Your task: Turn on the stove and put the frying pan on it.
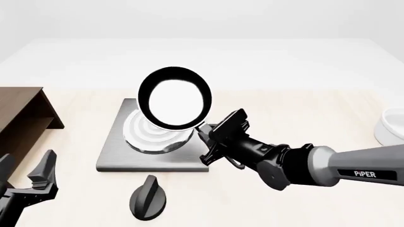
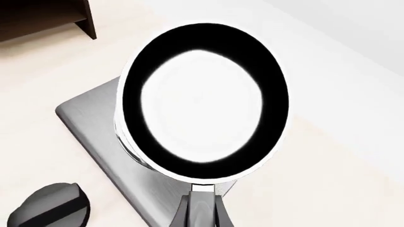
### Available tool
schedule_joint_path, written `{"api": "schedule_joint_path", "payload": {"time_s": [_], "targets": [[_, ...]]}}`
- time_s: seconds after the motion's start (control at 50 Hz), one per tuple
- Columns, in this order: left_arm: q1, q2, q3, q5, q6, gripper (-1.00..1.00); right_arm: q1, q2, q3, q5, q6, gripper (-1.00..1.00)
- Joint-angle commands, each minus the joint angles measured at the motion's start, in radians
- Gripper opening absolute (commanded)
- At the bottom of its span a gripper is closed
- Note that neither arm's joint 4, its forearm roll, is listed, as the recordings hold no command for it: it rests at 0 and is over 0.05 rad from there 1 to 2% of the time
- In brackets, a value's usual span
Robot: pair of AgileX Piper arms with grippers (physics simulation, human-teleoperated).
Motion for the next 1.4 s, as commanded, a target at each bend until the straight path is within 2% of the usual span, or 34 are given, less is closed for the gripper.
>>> {"api": "schedule_joint_path", "payload": {"time_s": [0.02,0.58,1.24,1.38,1.4], "targets": [[-0.021,-0.022,0.000,0.008,-0.010,1.00,0.017,0.027,-0.060,-0.010,-0.009,-1.00],[-0.022,-0.073,0.000,0.053,-0.012,1.00,0.049,0.122,-0.110,-0.028,-0.011,-1.00],[-0.022,0.017,0.000,-0.039,-0.023,1.00,0.059,0.169,-0.203,0.001,-0.004,-1.00],[-0.021,0.057,0.000,-0.079,-0.027,1.00,0.051,0.163,-0.190,-0.021,-0.005,-1.00],[-0.021,0.057,0.000,-0.079,-0.027,1.00,0.052,0.161,-0.190,-0.024,-0.006,1.00]]}}
